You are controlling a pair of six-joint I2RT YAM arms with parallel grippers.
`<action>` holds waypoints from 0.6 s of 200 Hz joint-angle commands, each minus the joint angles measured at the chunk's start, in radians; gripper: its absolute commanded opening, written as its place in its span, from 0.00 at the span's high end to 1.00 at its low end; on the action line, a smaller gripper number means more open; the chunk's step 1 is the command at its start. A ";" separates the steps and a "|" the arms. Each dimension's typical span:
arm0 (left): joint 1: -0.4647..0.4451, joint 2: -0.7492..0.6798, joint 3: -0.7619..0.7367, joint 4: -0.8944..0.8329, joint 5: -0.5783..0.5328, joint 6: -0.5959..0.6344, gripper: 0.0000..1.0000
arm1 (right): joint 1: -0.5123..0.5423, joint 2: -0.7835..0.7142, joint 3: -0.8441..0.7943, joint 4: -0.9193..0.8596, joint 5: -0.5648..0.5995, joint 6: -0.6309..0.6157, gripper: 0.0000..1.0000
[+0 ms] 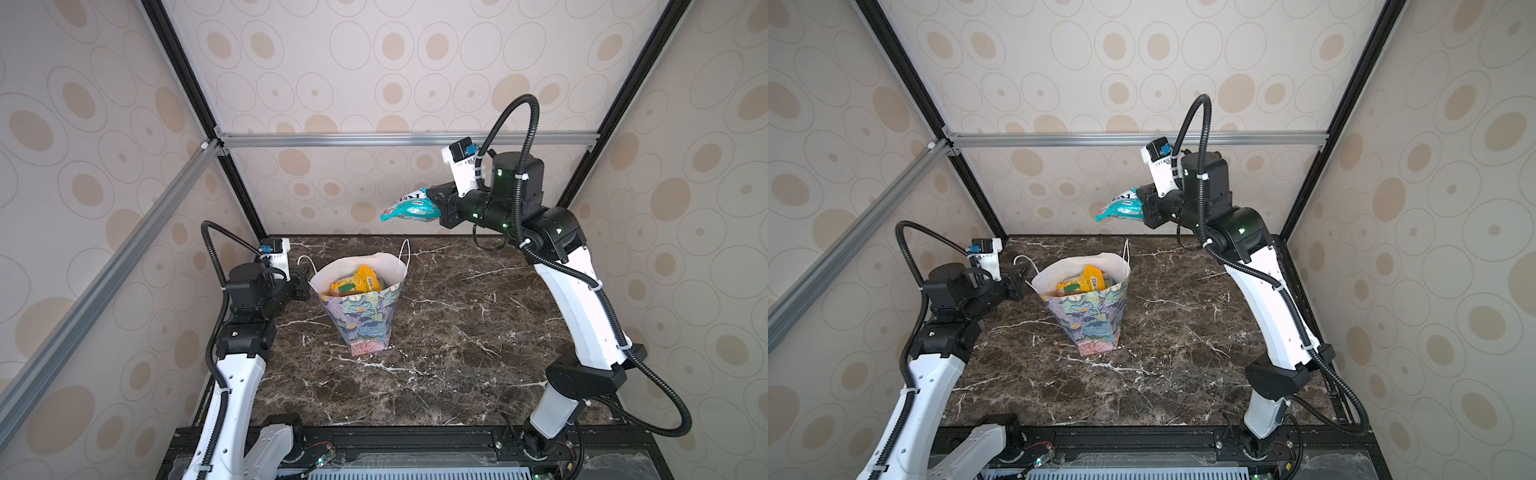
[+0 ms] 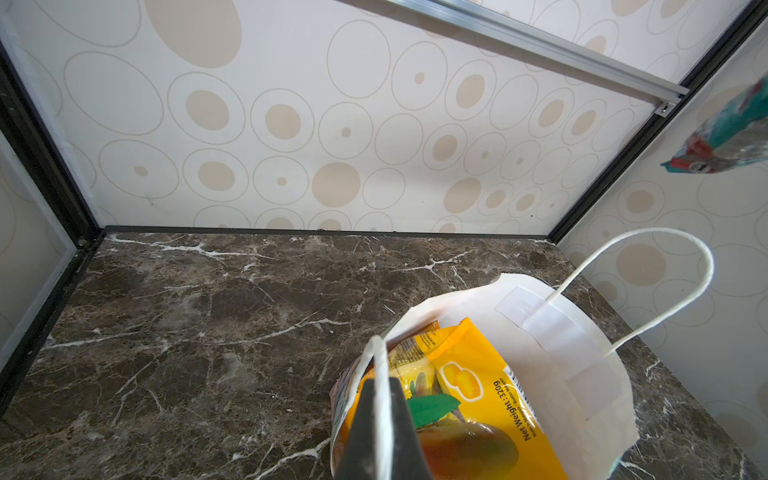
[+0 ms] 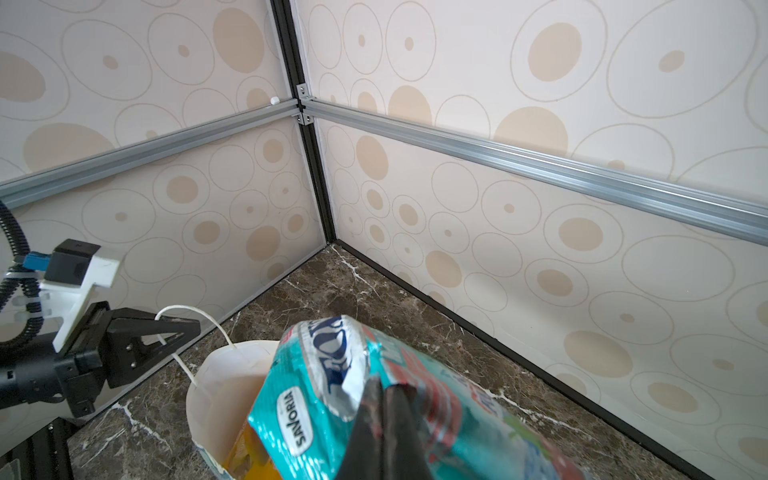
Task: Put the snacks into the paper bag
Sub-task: 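Carry the teal Fox's packet with the right gripper over the white bag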
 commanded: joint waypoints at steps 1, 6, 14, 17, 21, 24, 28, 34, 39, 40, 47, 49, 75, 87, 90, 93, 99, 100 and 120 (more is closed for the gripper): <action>-0.003 0.002 0.056 0.035 0.023 0.026 1.00 | 0.052 0.008 0.033 0.048 -0.015 -0.029 1.00; -0.004 0.005 0.057 0.032 0.026 0.026 1.00 | 0.066 0.011 0.036 0.047 -0.015 -0.039 1.00; -0.003 0.006 0.060 0.027 0.025 0.028 1.00 | 0.092 0.017 0.038 0.049 -0.004 -0.048 1.00; -0.003 0.006 0.060 0.024 0.023 0.029 1.00 | 0.101 0.020 0.038 0.051 -0.001 -0.048 1.00; -0.003 0.005 0.060 0.023 0.022 0.031 1.00 | 0.111 0.021 0.038 0.055 -0.001 -0.052 1.00; -0.003 0.004 0.061 0.022 0.020 0.032 1.00 | 0.120 0.024 0.039 0.055 -0.001 -0.054 1.00; -0.003 0.003 0.060 0.022 0.018 0.031 1.00 | 0.131 0.030 0.042 0.055 0.000 -0.059 1.00; -0.004 0.001 0.059 0.022 0.014 0.034 1.00 | 0.146 0.038 0.049 0.055 0.007 -0.062 1.00; -0.003 0.000 0.059 0.022 0.012 0.032 1.00 | 0.158 0.045 0.055 0.053 0.013 -0.066 1.00; -0.003 0.000 0.059 0.022 0.011 0.032 1.00 | 0.159 0.047 0.056 0.053 0.013 -0.067 1.00; -0.003 -0.001 0.058 0.023 0.011 0.032 1.00 | 0.173 0.059 0.064 0.050 0.018 -0.070 1.00; -0.003 -0.003 0.058 0.023 0.010 0.033 1.00 | 0.178 0.062 0.067 0.051 0.020 -0.070 1.00; -0.003 -0.005 0.059 0.021 0.008 0.032 1.00 | 0.216 0.093 0.076 0.047 0.053 -0.067 1.00; -0.003 -0.006 0.055 0.019 0.006 0.033 1.00 | 0.228 0.101 0.059 0.058 0.060 -0.053 1.00; -0.003 -0.007 0.054 0.019 0.005 0.034 1.00 | 0.233 0.103 0.054 0.061 0.063 -0.049 1.00; -0.003 -0.006 0.054 0.019 0.005 0.034 1.00 | 0.235 0.107 0.050 0.065 0.068 -0.043 1.00; -0.003 -0.005 0.054 0.020 0.005 0.033 1.00 | 0.241 0.113 0.043 0.070 0.073 -0.034 1.00; -0.003 -0.005 0.053 0.020 0.005 0.034 1.00 | 0.242 0.113 0.043 0.069 0.074 -0.033 1.00; -0.003 0.000 0.051 0.019 0.006 0.035 1.00 | 0.258 0.140 0.043 0.057 0.151 0.015 1.00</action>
